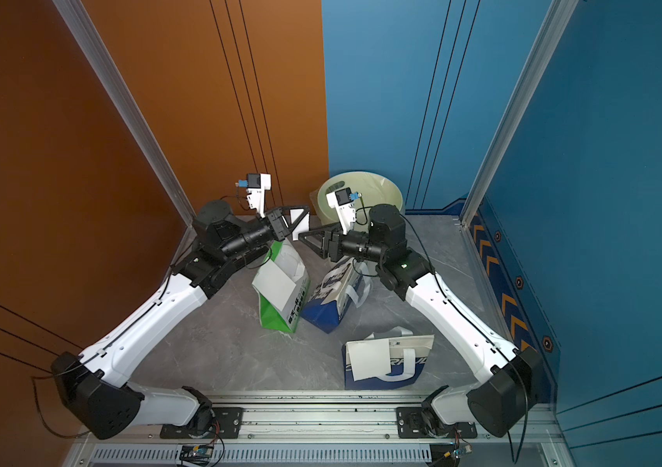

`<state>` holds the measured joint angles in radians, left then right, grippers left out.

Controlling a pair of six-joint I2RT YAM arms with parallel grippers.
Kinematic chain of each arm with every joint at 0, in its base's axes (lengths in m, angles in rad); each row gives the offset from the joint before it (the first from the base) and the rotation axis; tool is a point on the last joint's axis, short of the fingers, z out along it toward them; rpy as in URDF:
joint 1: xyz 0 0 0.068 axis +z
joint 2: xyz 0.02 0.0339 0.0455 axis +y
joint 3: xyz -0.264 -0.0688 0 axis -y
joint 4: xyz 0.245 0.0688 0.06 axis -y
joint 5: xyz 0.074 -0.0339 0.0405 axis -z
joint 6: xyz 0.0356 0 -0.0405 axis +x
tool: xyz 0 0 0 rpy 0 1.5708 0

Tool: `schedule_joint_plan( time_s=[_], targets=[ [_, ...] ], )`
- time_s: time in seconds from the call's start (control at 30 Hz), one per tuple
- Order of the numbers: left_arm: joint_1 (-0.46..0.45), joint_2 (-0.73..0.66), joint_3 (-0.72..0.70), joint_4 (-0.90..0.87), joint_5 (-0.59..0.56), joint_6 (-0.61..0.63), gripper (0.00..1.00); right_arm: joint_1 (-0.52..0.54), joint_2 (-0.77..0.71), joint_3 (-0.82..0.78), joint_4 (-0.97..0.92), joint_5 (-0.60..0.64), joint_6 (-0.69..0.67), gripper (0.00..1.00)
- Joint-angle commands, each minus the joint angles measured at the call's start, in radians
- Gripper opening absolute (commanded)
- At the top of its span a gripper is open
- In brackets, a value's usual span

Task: Shred takeout receipts and throw away
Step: Place the takeout receipt in the trash bin.

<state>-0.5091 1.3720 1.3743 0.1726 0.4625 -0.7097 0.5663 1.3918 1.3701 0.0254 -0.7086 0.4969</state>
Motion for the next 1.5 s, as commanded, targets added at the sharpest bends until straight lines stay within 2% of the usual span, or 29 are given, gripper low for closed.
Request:
schedule_joint_plan(
  time_s=[0.0, 0.27, 0.33, 0.47, 0.53, 0.67, 0.87, 1.17, 1.2, 1.33, 1.47],
  targets=[
    [-0.009, -0.004, -0.006, 0.034, 0.035, -0.010, 0.00, 0.014, 0.003, -0.002, 0.063, -0.039, 0.026, 0.43],
    [-0.013, -0.004, -0.003, 0.033, 0.033, -0.001, 0.00, 0.020, 0.010, -0.001, 0.079, -0.035, 0.022, 0.04],
    [-0.011, -0.007, -0.004, 0.034, 0.029, 0.010, 0.02, 0.017, 0.010, 0.000, 0.072, -0.021, 0.015, 0.00],
    [0.000, -0.027, -0.020, 0.034, -0.009, 0.058, 0.29, -0.017, 0.011, 0.011, 0.041, 0.008, 0.006, 0.00],
    [0.010, -0.050, -0.041, 0.033, -0.045, 0.095, 0.38, -0.046, 0.016, 0.024, 0.006, 0.032, -0.009, 0.00],
    [0.025, -0.120, -0.110, 0.032, -0.156, 0.194, 0.43, -0.125, 0.045, 0.103, -0.143, 0.149, -0.093, 0.00],
    [0.037, -0.195, -0.177, -0.039, -0.228, 0.271, 0.44, -0.234, 0.159, 0.262, -0.318, 0.263, -0.142, 0.00],
    [0.024, -0.257, -0.229, -0.124, -0.245, 0.359, 0.45, -0.252, 0.376, 0.542, -0.585, 0.467, -0.284, 0.00],
    [0.019, -0.260, -0.232, -0.132, -0.246, 0.370, 0.45, -0.253, 0.397, 0.568, -0.610, 0.484, -0.293, 0.01],
    [-0.011, -0.269, -0.232, -0.178, -0.247, 0.439, 0.45, -0.247, 0.436, 0.628, -0.662, 0.529, -0.318, 0.19],
    [-0.066, -0.268, -0.219, -0.251, -0.279, 0.521, 0.45, -0.244, 0.432, 0.639, -0.670, 0.540, -0.337, 0.29]
  ],
)
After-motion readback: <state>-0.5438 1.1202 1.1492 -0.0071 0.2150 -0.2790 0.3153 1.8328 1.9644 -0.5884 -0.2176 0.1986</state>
